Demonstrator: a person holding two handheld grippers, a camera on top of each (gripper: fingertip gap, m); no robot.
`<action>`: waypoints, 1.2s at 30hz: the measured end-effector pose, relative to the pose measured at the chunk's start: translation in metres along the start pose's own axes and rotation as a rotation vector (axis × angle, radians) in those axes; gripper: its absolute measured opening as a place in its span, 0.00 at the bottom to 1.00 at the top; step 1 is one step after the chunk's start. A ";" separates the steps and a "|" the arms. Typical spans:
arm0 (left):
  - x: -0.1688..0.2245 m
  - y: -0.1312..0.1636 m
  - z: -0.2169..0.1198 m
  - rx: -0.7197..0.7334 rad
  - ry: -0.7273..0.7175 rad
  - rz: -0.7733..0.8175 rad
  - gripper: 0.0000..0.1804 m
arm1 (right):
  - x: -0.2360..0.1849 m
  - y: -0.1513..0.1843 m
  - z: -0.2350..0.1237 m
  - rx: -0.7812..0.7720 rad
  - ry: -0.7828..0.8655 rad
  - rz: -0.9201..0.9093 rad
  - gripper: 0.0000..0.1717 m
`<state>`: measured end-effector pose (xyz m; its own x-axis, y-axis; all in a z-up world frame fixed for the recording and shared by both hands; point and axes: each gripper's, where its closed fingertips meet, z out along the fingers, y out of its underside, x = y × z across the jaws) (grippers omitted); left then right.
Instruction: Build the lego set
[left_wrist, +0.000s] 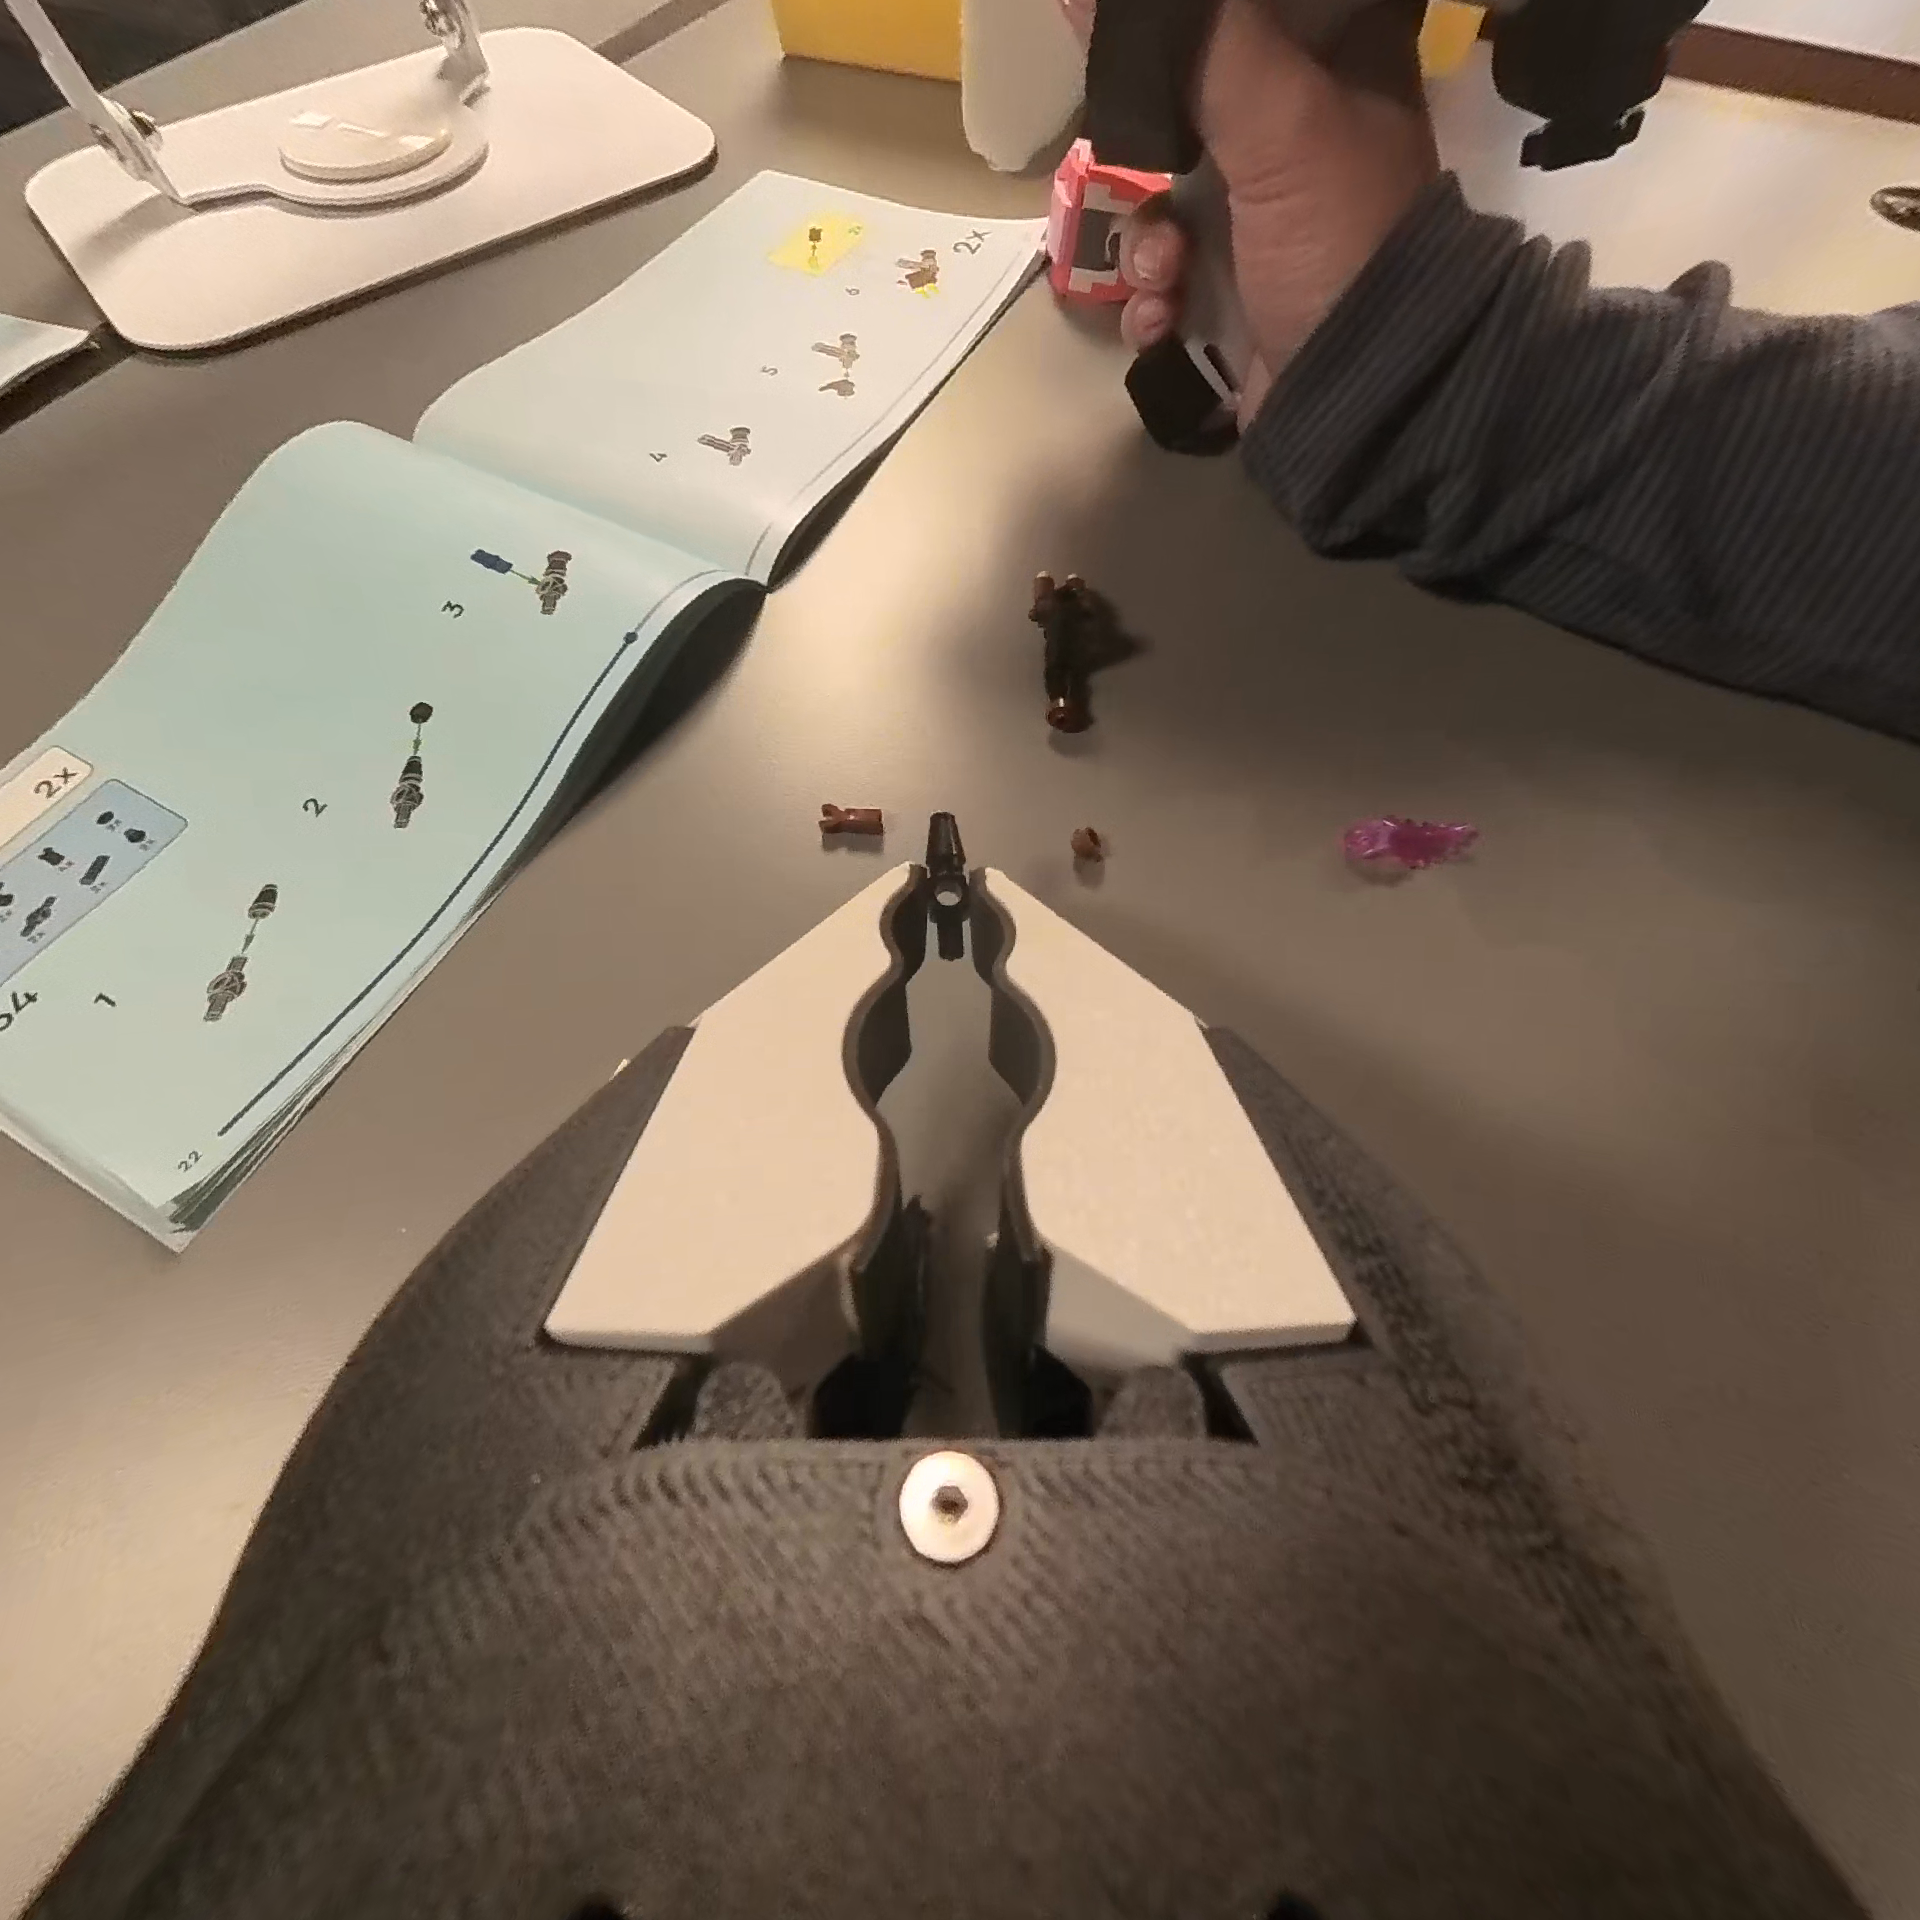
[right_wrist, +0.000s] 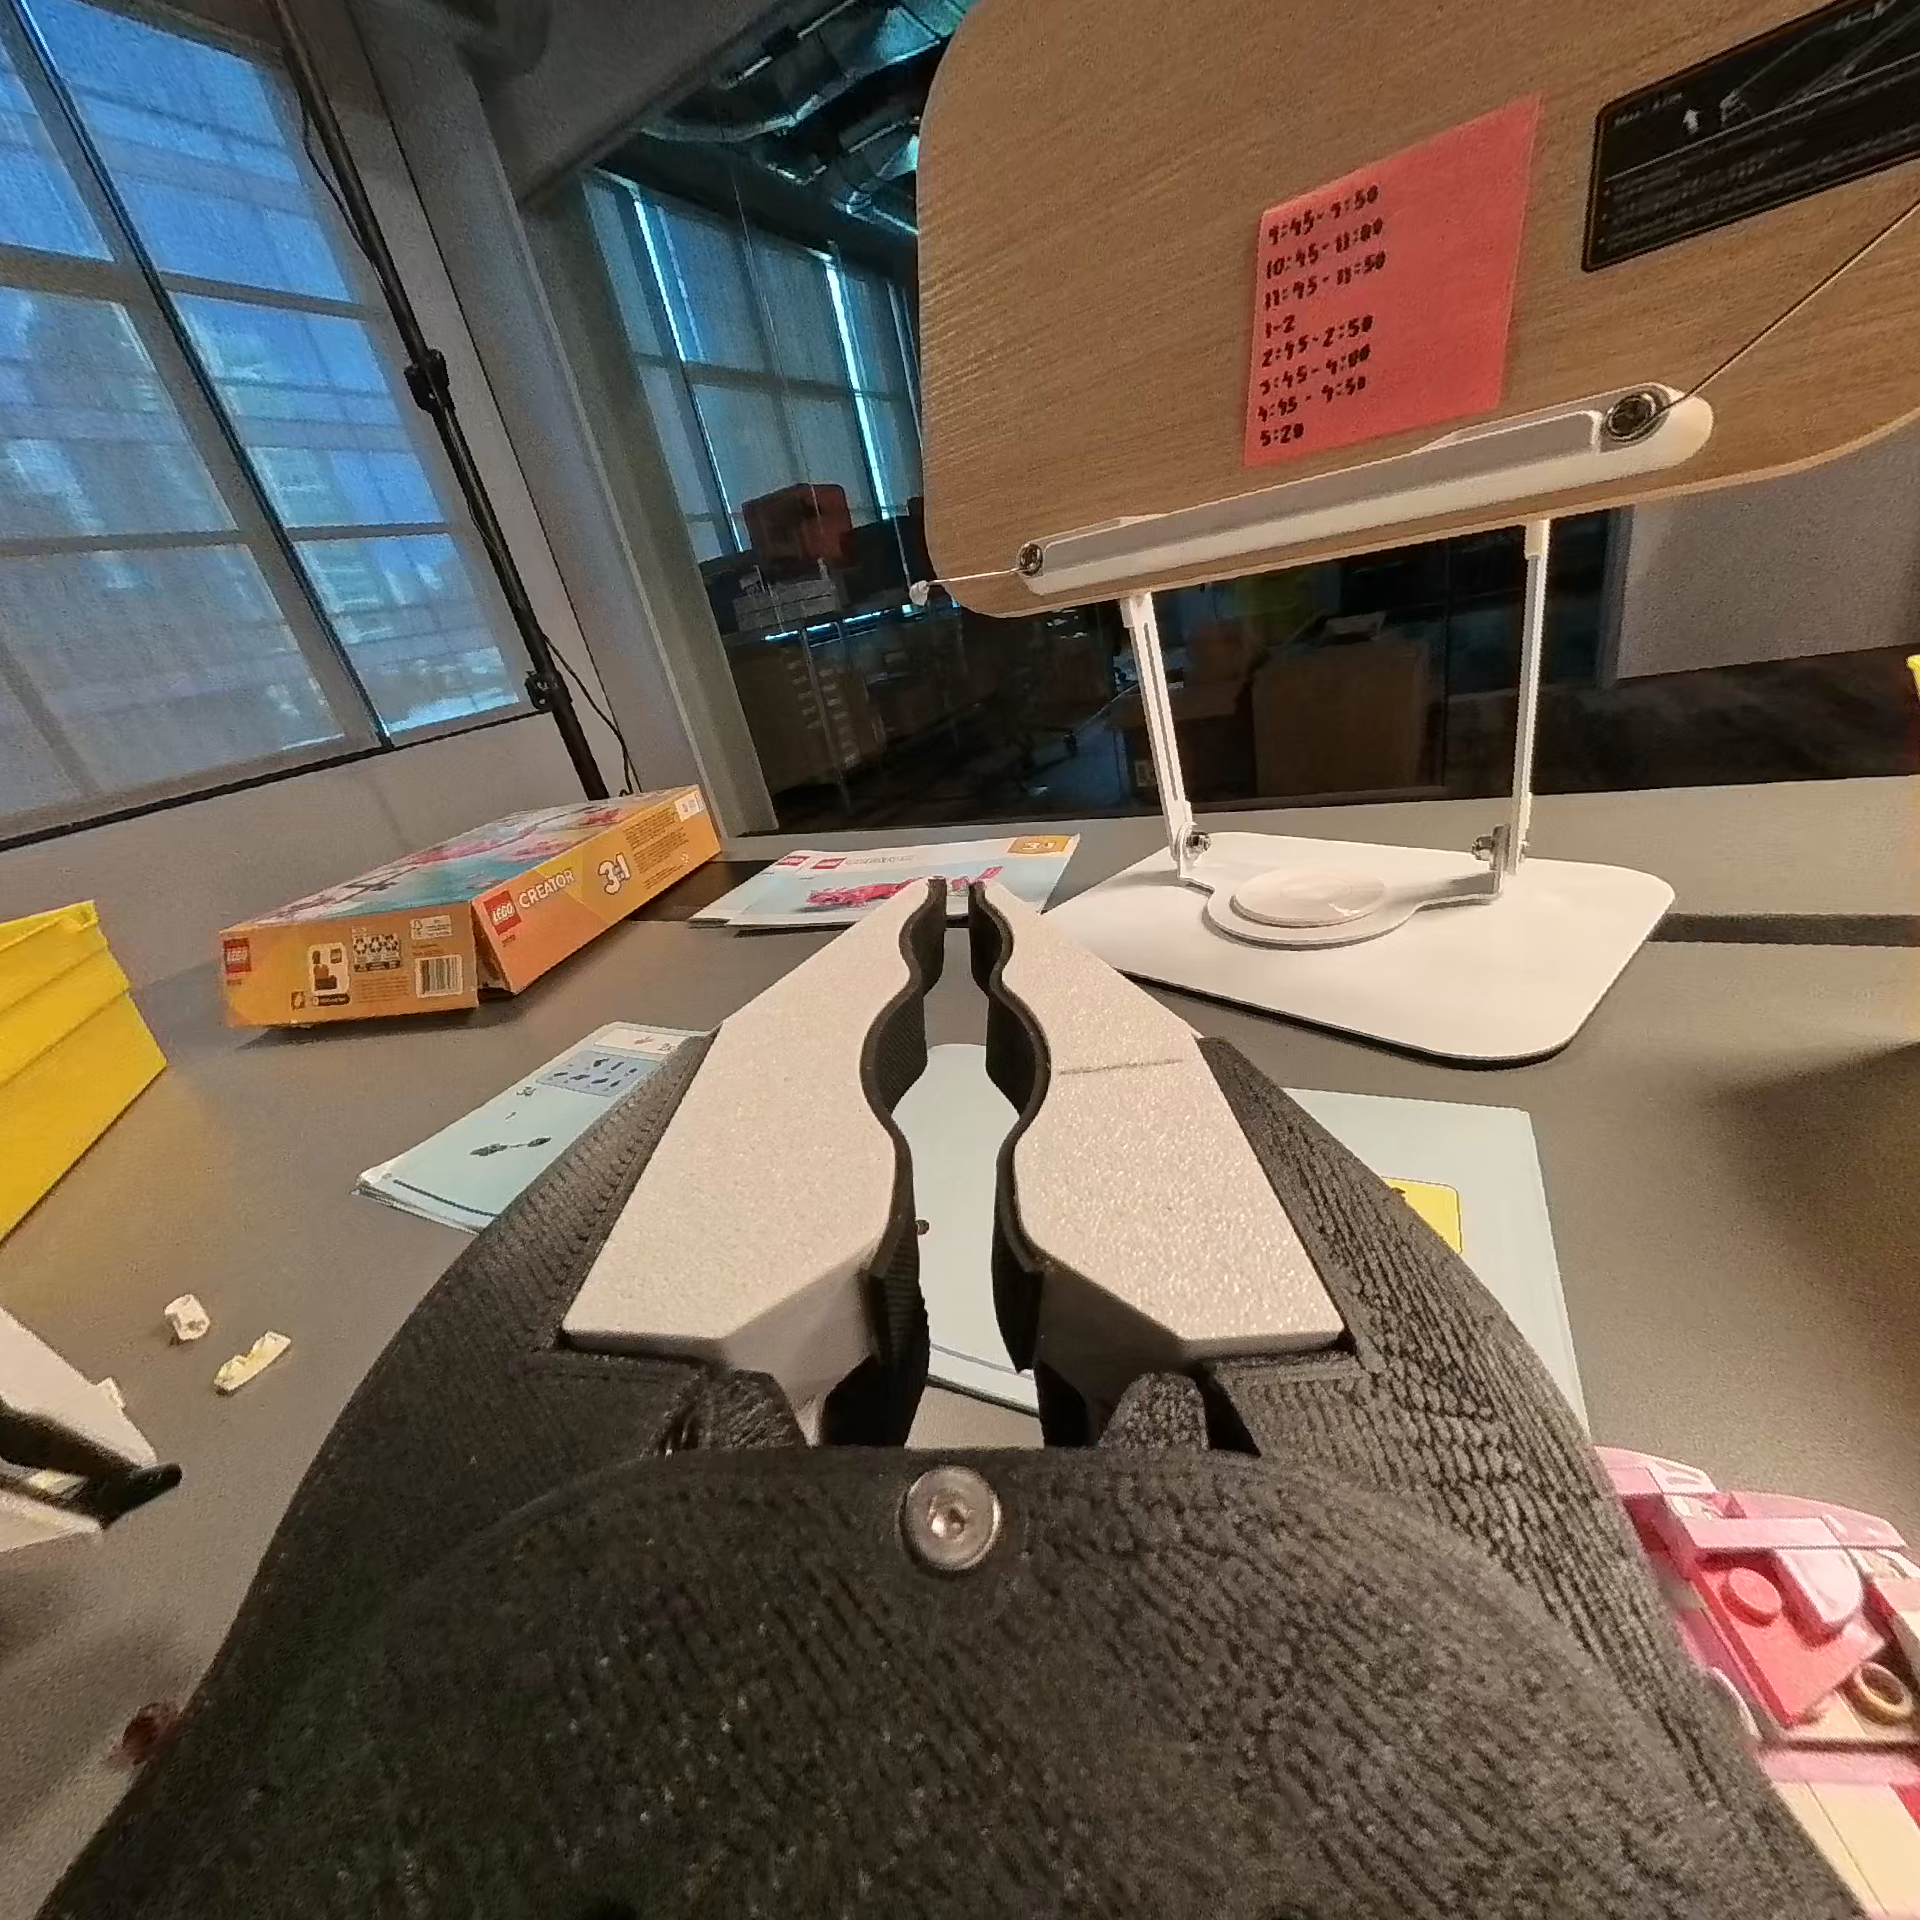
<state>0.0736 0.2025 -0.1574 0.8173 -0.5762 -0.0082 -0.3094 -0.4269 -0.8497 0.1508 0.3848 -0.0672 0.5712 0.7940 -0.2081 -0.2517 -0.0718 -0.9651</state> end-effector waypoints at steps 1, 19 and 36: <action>0.000 0.000 0.000 0.004 0.000 -0.005 0.03 | 0.000 0.000 0.000 -0.001 0.000 0.000 0.01; -0.002 -0.001 -0.001 0.010 -0.001 -0.017 0.04 | 0.000 0.000 0.000 -0.001 -0.001 0.006 0.01; -0.002 0.008 0.000 -0.053 0.004 -0.005 0.04 | -0.050 -0.006 -0.007 -0.090 -0.286 0.007 0.09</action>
<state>0.0697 0.2004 -0.1637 0.8169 -0.5767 -0.0021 -0.3312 -0.4661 -0.8204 0.1290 0.3413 -0.0516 0.3232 0.9302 -0.1742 -0.1776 -0.1212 -0.9766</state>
